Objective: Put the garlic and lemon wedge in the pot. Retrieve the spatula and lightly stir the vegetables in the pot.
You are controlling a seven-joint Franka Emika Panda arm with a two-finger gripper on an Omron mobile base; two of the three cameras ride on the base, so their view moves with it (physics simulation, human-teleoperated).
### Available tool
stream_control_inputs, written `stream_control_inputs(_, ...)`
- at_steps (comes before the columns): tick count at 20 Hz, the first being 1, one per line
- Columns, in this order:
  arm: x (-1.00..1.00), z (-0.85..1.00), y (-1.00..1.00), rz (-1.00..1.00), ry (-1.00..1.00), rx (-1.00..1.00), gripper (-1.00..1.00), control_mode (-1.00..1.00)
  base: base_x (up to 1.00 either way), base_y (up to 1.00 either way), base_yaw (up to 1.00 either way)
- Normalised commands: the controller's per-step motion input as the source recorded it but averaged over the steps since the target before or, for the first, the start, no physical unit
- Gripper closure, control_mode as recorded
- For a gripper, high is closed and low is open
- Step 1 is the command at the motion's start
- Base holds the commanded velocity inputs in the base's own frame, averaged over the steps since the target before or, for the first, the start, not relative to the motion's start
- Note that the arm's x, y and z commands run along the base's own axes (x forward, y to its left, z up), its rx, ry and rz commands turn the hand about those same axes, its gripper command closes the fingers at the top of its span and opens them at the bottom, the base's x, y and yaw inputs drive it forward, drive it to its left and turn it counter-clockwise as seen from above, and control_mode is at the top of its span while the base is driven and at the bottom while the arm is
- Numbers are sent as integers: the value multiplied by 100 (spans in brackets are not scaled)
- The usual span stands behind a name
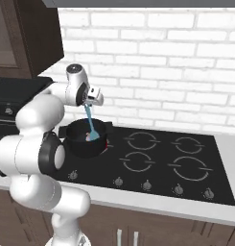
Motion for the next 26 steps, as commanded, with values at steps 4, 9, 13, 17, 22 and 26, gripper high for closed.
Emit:
stream_control_inputs(4,0,0,30,12,-11,16,100,-100,0,0,0)
stream_control_inputs(9,-8,0,38,13,-4,16,100,-100,0,0,0)
stream_control_inputs(13,1,-17,4,2,-1,3,100,-100,0,0,0)
stream_control_inputs(17,7,-24,-4,0,0,-10,100,-100,0,0,0)
stream_control_inputs(22,11,-17,-10,0,0,-16,100,-100,0,0,0)
stream_control_inputs(26,19,0,-13,13,-7,-16,100,-100,0,0,0)
